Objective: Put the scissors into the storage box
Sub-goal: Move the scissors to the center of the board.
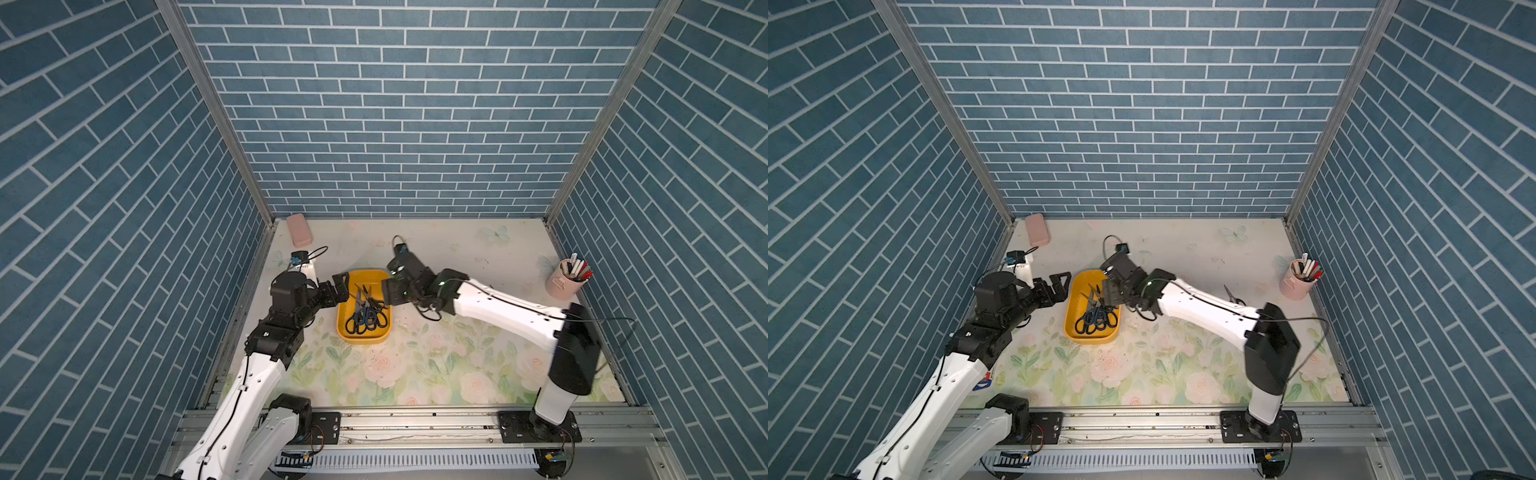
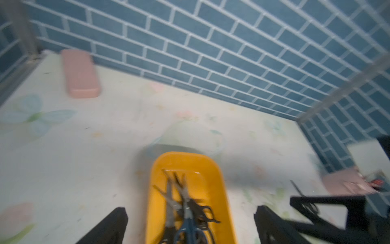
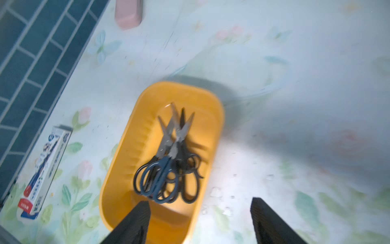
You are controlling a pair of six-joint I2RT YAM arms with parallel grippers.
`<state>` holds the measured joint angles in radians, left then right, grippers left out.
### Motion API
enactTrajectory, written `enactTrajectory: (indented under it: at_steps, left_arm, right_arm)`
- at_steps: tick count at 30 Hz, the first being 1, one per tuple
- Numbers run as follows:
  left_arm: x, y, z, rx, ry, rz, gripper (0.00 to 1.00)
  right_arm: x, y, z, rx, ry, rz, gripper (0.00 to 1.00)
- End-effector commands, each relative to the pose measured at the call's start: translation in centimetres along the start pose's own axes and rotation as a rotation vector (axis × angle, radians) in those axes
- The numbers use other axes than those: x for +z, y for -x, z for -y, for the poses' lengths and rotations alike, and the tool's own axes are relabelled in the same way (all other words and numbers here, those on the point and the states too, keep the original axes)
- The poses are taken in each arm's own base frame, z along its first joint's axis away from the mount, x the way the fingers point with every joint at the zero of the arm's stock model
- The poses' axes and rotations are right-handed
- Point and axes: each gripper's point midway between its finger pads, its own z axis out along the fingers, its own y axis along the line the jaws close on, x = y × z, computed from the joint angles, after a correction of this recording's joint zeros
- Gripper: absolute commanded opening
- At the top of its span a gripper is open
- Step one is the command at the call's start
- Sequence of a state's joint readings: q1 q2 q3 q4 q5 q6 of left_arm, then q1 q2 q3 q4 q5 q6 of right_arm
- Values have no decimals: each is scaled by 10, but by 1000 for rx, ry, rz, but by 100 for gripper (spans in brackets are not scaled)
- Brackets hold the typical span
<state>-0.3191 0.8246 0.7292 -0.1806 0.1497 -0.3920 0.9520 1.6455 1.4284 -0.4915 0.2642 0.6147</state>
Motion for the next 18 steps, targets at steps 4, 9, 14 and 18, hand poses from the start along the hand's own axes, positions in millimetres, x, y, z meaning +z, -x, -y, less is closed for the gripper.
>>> enactTrajectory:
  at_steps: [4,9,14,18]
  left_arm:
    - [-17,-7,177,307,-495,21,100]
    - [-5,-85,255,423,-720,-176,100]
    - [4,-121,287,418,-794,-230,100]
    - [11,-131,290,433,-780,-254,100]
  right_arm:
    - [-7,-39,173,103,-244,-106,76]
    - [-6,-85,236,136,-328,-270,73]
    - [-5,-115,277,191,-398,-353,71]
    - [2,-123,295,212,-382,-364,68]
